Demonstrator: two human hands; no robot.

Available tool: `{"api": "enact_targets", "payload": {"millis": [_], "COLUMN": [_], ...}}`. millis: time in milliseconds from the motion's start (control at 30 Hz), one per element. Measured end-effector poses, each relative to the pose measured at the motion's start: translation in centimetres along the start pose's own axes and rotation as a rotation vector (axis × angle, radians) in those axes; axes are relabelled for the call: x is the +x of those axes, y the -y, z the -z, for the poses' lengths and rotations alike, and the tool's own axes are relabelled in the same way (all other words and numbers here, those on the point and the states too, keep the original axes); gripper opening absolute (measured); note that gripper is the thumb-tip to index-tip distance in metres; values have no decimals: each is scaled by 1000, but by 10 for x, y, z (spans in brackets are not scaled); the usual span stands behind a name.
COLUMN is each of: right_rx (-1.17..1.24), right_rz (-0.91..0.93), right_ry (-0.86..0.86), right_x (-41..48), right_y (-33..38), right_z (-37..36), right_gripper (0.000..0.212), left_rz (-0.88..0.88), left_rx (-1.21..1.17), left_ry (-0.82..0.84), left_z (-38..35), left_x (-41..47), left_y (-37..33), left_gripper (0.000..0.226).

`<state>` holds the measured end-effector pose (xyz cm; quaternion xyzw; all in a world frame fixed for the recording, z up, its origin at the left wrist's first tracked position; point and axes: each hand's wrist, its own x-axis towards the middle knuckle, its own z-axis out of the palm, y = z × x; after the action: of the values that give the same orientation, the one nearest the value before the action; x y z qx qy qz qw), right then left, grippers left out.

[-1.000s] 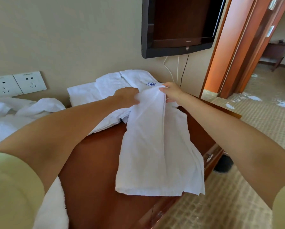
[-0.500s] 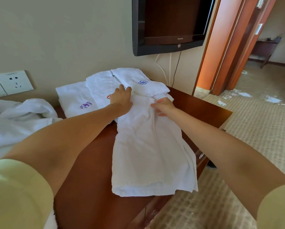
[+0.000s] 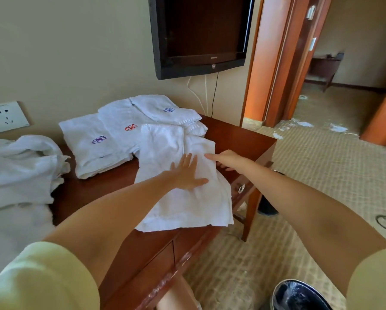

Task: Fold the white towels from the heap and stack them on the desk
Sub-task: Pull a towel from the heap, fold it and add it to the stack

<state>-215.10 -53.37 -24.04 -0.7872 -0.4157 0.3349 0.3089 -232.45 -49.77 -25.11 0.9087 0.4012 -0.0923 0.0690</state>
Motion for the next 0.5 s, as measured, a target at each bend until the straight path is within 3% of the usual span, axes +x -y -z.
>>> {"api": "enact_targets", "payload": {"millis": [133, 233, 333, 400, 500], "right_rx": [11, 146, 336, 456, 606], "right_rz": [24, -27, -71, -73, -74], "right_ry": [100, 83, 81, 83, 209], "right_x": [-12, -13, -16, -20, -27], "right_y": [3, 4, 11, 17, 27], "right_z": [-6, -8, -8, -6, -3], "right_gripper": [67, 59, 45, 41, 27], "left_rz": [24, 53, 47, 102, 266], "left_rx": [-8, -187, -595, -938, -1240], "left_ry": [26, 35, -79, -33, -26], "left_z": [-17, 1, 22, 31, 35], "left_x": [-18, -27, -40, -41, -39], "left_y": [-16, -22, -34, -47, -63], "left_gripper": [81, 89, 88, 88, 79]}}
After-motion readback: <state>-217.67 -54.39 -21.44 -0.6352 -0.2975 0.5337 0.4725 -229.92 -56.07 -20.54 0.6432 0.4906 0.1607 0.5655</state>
